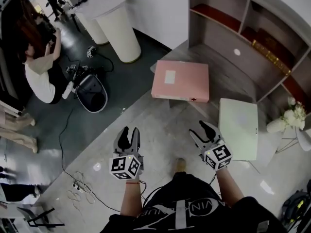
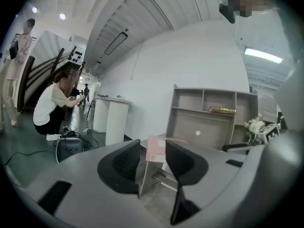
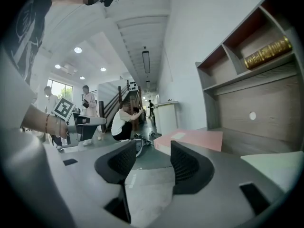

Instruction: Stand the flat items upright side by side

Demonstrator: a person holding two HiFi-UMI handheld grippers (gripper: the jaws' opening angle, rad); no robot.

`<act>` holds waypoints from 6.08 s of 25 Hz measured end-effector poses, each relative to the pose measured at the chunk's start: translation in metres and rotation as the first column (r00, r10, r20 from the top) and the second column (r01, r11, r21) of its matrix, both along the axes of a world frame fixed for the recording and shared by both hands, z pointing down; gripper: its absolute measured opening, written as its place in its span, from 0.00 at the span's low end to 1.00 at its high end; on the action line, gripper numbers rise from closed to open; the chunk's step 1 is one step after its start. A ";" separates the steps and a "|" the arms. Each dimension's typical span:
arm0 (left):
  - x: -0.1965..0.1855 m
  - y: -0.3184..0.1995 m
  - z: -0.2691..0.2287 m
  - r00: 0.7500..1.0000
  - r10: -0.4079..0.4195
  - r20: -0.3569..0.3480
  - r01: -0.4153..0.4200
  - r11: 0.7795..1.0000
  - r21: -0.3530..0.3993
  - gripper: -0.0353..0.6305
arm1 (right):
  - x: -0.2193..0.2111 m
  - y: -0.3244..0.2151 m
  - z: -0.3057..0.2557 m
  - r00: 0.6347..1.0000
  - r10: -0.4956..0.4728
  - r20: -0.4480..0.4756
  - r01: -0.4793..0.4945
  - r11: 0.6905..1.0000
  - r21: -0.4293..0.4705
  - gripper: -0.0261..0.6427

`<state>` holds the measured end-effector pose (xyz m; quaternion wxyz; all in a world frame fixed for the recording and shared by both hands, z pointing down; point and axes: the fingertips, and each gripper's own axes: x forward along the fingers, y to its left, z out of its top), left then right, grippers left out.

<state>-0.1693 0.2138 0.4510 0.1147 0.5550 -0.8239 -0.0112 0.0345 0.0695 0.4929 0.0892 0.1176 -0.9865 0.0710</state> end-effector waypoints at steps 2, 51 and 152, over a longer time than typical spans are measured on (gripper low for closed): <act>-0.010 -0.013 0.000 1.000 0.003 -0.002 -0.003 1.000 0.007 0.28 | -0.009 -0.010 0.003 1.000 0.002 -0.003 -0.002 1.000 -0.003 0.38; -0.085 -0.252 0.200 0.400 0.120 -0.909 0.146 0.970 0.192 0.56 | -0.112 -0.155 0.078 0.938 0.236 -0.255 -0.270 0.957 -0.107 0.40; -0.064 -0.554 -0.090 0.793 0.573 0.208 -0.595 0.802 0.056 0.49 | -0.268 -0.407 0.077 0.991 0.057 -0.121 -0.075 0.986 -0.151 0.58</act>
